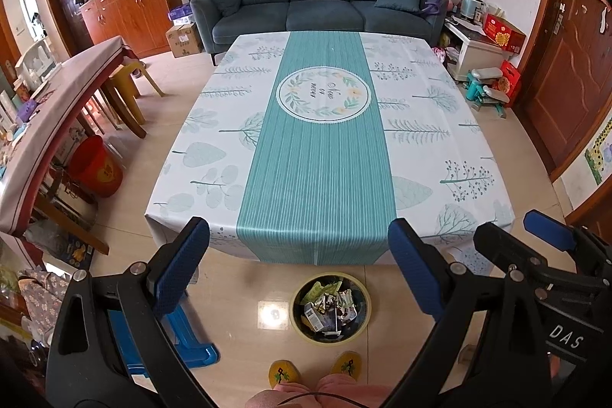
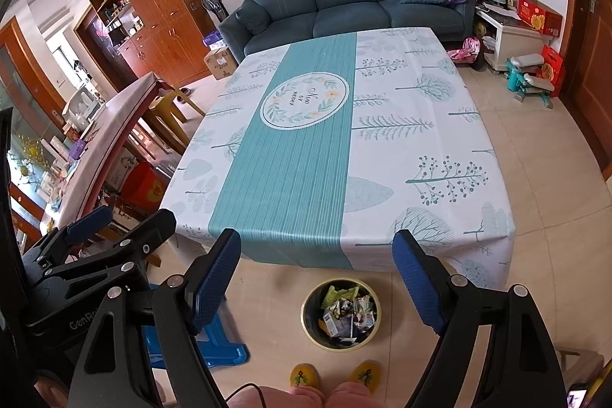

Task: Collect trash

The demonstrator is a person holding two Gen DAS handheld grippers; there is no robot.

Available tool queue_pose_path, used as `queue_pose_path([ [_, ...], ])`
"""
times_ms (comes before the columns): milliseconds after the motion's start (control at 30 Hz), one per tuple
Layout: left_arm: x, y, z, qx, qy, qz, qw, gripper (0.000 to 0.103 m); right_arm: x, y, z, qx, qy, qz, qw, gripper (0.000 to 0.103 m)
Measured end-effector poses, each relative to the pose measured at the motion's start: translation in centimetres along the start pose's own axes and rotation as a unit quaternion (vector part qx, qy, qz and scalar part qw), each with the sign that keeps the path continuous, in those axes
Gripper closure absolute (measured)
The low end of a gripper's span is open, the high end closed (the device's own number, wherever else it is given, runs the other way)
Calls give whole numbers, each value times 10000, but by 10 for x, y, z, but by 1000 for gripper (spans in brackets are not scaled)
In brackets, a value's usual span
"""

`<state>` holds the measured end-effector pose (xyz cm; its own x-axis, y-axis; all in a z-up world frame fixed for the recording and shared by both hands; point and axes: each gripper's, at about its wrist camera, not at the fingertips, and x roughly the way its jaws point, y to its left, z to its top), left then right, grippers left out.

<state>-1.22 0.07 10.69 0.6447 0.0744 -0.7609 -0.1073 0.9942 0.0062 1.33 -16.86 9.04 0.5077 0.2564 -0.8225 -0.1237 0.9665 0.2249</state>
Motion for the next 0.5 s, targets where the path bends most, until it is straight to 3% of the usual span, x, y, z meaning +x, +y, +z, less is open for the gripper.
queue_pose_path([
  [500, 12, -1, 1, 16, 94, 22, 10000, 10, 10, -7, 0, 49, 61, 35, 10000, 20],
])
